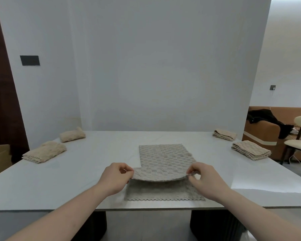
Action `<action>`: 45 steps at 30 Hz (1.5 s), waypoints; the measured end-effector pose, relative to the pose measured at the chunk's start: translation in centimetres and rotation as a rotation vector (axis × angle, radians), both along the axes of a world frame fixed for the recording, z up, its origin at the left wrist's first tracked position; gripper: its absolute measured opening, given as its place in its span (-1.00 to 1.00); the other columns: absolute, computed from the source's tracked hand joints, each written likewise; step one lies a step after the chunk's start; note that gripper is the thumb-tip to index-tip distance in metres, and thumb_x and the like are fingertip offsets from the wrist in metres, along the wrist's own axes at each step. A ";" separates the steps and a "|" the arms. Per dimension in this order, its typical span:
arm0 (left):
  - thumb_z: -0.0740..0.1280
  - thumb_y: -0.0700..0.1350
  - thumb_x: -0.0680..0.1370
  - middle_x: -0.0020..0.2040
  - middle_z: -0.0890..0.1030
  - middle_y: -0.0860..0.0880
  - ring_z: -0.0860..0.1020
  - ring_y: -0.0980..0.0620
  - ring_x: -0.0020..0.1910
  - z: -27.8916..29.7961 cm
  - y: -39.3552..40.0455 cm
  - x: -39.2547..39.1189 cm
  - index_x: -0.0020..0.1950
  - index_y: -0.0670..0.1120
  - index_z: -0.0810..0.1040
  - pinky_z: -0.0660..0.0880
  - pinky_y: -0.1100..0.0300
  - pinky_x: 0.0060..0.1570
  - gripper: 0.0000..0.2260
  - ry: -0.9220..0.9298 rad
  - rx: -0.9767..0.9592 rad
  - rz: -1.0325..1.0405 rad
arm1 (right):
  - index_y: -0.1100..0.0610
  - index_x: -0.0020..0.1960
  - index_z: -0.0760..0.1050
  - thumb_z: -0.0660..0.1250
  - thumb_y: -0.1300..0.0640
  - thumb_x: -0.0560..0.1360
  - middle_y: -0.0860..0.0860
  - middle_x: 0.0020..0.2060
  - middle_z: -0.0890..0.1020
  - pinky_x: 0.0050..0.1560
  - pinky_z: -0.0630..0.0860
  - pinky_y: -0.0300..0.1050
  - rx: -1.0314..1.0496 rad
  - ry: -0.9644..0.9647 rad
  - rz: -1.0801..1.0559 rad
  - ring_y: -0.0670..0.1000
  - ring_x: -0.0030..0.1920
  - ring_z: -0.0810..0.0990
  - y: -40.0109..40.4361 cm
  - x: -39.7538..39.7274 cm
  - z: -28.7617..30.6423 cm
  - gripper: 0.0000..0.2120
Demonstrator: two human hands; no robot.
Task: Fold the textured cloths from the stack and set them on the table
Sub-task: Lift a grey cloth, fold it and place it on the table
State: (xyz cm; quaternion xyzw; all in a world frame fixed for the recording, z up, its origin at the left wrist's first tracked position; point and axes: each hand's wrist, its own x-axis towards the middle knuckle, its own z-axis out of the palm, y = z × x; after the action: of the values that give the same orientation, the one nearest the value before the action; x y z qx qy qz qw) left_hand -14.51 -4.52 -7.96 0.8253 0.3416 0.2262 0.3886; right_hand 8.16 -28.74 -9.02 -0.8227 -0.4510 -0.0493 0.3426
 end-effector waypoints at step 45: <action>-0.11 0.49 0.52 0.67 -0.21 0.09 -0.28 -0.02 0.64 -5.6 -5.0 8.7 0.66 0.21 -0.16 -0.32 -0.12 0.58 -0.24 0.598 0.509 -0.389 | -0.07 0.62 0.16 0.07 -0.31 0.59 -0.11 0.60 0.22 0.60 0.04 0.06 -0.335 -0.022 -0.262 -0.01 0.59 0.17 3.7 1.8 -6.1 -0.33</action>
State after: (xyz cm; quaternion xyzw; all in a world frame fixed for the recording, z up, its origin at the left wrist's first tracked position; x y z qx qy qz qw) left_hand -5.82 -9.51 -13.55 0.9729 0.2106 -0.0233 0.0923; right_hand 10.00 -25.02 -15.12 -0.9192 -0.3457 -0.0270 0.1866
